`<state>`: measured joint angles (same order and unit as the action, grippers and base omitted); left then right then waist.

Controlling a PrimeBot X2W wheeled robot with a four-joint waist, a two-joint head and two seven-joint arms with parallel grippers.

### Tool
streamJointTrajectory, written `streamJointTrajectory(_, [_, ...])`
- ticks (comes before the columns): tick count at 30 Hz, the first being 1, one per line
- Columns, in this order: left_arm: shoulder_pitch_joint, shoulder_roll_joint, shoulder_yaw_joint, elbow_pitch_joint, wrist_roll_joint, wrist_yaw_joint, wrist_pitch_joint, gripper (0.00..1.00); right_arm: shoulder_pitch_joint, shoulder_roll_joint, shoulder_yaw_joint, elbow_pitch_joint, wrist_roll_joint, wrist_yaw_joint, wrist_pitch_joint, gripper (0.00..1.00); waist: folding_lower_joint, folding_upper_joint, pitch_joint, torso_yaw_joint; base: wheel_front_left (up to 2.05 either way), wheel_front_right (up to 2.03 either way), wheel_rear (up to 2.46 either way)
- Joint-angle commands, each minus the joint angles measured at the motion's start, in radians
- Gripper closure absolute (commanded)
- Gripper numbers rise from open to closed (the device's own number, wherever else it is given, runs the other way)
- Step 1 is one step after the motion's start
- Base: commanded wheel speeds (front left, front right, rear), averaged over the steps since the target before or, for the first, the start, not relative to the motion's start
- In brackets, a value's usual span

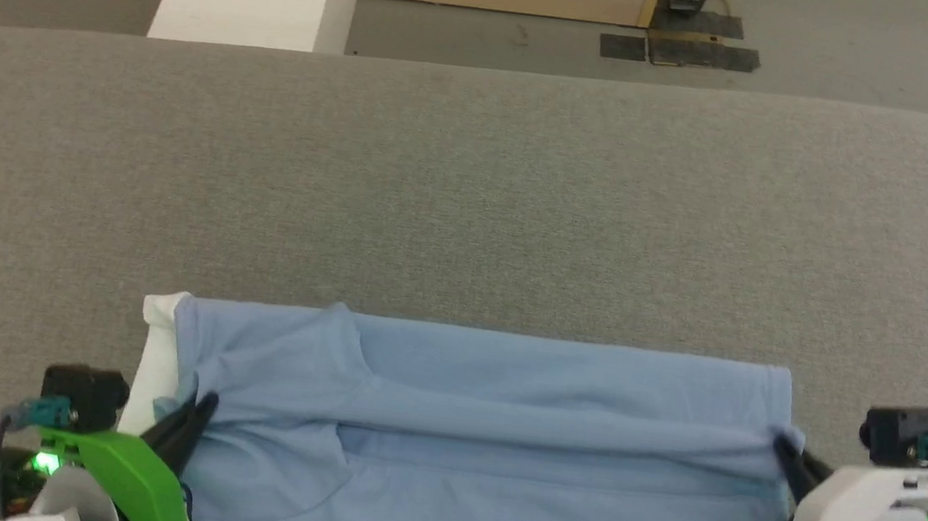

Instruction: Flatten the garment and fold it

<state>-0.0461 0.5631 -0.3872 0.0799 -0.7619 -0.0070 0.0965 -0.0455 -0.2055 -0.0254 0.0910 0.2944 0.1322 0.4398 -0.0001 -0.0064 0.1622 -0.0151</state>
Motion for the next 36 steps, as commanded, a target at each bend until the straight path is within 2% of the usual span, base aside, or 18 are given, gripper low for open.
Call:
streamJointTrajectory(1, [0.027,-0.002,-0.007,-0.001,-0.005,0.005,-0.001,1.0,0.034,0.013,-0.009,-0.017,0.004,-0.002,0.024,1.0,0.0001,0.0064,-0.008,0.014,0.0,0.0,0.0])
streamJointTrajectory(8, [0.065,-0.034,-0.044,0.052,-0.019,-0.008,0.0,1.0,0.119,0.062,-0.033,-0.017,-0.012,-0.002,0.077,1.0,0.0001,0.0064,-0.007,0.024,0.0,0.0,0.0])
streamJointTrajectory(9, [0.063,-0.04,-0.045,0.062,-0.017,-0.007,-0.008,1.0,0.123,0.07,-0.032,-0.009,-0.012,-0.002,0.073,0.9,0.0001,0.0064,-0.008,0.025,0.0,0.0,0.0])
streamJointTrajectory(10, [0.06,-0.045,-0.043,0.07,-0.013,-0.003,-0.019,0.58,0.125,0.075,-0.032,-0.005,-0.013,-0.002,0.068,0.51,0.0001,0.0064,-0.009,0.025,0.0,0.0,0.0])
streamJointTrajectory(11, [0.057,-0.053,-0.043,0.078,-0.01,-0.002,-0.032,0.0,0.128,0.084,-0.031,-0.003,-0.012,-0.002,0.062,0.0,0.0001,0.0064,-0.012,0.026,0.0,0.0,0.0])
streamJointTrajectory(18, [0.05,-0.101,-0.027,0.085,0.029,0.024,-0.169,0.0,0.165,0.136,-0.073,-0.035,0.006,-0.002,-0.019,0.0,0.0001,0.0064,-0.042,0.039,0.0,0.0,0.0])
streamJointTrajectory(23, [0.016,-0.119,0.004,0.06,0.126,0.087,-0.316,0.0,0.188,0.153,-0.112,-0.091,0.008,-0.002,-0.1,0.0,0.0001,0.0064,-0.05,0.053,0.0,0.0,0.0])
streamJointTrajectory(31, [-0.083,-0.156,0.04,0.051,0.299,0.145,-0.357,0.0,0.157,0.155,-0.159,-0.06,0.053,-0.002,-0.181,0.0,0.0001,0.0064,-0.055,0.063,0.0,0.0,0.0])
streamJointTrajectory(36, [-0.12,-0.218,0.107,0.041,0.361,0.132,-0.358,0.0,0.117,0.155,-0.195,0.027,0.065,-0.002,-0.175,0.0,0.0001,0.0064,-0.057,0.062,0.0,0.0,0.0])
